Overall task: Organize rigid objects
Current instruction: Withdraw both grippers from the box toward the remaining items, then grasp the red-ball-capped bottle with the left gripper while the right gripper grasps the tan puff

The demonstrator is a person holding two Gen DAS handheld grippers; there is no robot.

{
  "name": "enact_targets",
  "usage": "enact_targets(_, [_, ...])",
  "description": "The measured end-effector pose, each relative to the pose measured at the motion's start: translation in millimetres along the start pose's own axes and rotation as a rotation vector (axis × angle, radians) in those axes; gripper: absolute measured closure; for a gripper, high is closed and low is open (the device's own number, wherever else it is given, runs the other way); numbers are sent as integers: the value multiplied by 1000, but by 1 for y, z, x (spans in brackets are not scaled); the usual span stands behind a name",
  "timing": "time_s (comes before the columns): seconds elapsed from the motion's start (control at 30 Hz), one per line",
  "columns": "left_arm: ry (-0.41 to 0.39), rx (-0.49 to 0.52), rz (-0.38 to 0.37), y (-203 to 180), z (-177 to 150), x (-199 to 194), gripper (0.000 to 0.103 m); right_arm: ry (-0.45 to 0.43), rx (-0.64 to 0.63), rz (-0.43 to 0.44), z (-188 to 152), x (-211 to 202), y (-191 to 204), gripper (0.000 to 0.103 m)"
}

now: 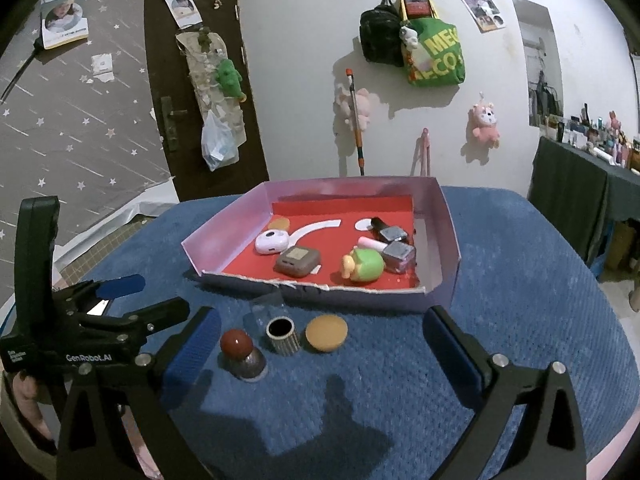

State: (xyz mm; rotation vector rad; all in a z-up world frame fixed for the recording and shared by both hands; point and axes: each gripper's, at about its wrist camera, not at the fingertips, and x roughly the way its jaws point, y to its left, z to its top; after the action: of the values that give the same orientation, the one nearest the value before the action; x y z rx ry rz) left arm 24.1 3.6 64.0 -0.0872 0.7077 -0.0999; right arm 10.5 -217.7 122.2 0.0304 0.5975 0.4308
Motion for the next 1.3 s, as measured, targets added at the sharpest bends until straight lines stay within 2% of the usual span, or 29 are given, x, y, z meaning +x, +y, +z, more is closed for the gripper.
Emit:
enact_targets(0.2, [31, 4, 1, -1, -15, 3, 0, 36, 18, -6, -14, 5, -4, 0])
enact_targets(0.4, [86, -26, -41, 2, -29, 8, 0, 75, 33, -13, -26, 12, -9, 0])
enact_targets(0.7, [159, -59, -29, 7, -50, 24, 0, 133, 67, -32, -41, 24, -19, 0])
enact_targets(1.07, [157, 5, -11, -13, -56, 24, 0, 200, 89, -91, -48, 41, -31, 0])
enact_targets(1.3, [153, 24, -11, -18, -52, 28, 0, 241, 114, -93, -49, 51, -40, 0])
